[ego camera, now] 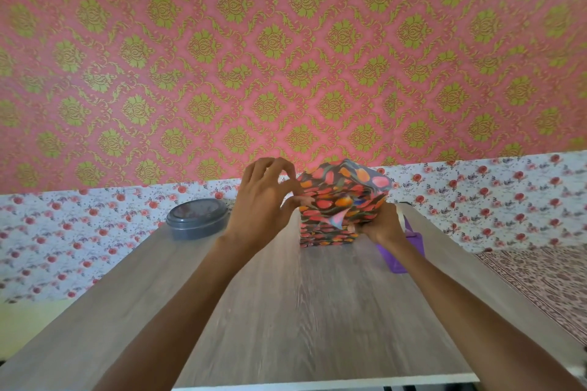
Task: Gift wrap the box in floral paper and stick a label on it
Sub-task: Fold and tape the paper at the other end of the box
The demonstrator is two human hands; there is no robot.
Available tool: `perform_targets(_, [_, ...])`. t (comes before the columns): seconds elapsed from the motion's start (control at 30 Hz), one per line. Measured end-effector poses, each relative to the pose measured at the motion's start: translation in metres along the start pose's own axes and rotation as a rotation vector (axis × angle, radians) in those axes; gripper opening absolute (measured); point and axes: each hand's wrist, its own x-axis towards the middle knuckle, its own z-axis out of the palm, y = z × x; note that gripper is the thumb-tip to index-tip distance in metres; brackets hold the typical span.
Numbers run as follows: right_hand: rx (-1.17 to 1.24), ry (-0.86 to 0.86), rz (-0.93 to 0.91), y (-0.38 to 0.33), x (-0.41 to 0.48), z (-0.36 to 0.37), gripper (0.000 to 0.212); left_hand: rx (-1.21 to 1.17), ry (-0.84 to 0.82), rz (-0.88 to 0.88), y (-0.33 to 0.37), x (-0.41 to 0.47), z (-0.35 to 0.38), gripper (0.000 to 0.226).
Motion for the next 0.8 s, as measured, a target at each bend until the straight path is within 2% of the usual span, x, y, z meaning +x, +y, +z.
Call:
perform_targets(0.1, [-0.014,-0.021,0.013,-0.003,0.002,-0.001,0.052,-0.314,0.029,-0.185,0.007,-0.005,0.000,0.040])
perform_targets(0.2, [-0.036,-0.044,0.027,-0.006,0.002,-0.004,0.046,-0.768,-0.082,-0.519,0.007,-0.015,0.010,0.050])
perform_targets(0.27, [-0.028,-0.056,0.032,-0.006,0.001,-0.007,0.040,-0.817,-0.138,-0.638,0.004,-0.013,0.015,0.045])
perform_targets(0.4, [-0.056,-0.080,-0.024,-0.009,0.004,-0.008,0.046,-0.712,-0.239,-0.524,0.009,0.025,0.007,0.049])
perform_targets(0.5, [-0.167,-0.130,-0.146,-0.015,0.009,-0.005,0.041,-0.458,-0.343,-0.379,0.015,0.059,0.003,0.029])
perform_targets(0.57, [-0.217,-0.129,-0.221,-0.022,0.009,-0.006,0.037,-0.323,-0.315,-0.272,0.019,0.072,0.001,0.012])
perform_targets(0.63, [-0.254,-0.123,-0.244,-0.025,0.011,-0.007,0.031,-0.201,-0.268,-0.156,0.025,0.076,-0.003,0.012])
perform_targets(0.73, [-0.283,-0.133,-0.221,-0.027,0.012,-0.012,0.031,-0.246,-0.186,-0.087,0.027,0.070,-0.006,0.014])
perform_targets(0.8, [-0.285,-0.132,-0.210,-0.023,0.015,-0.014,0.032,-0.408,-0.105,-0.177,0.021,0.063,-0.008,0.015])
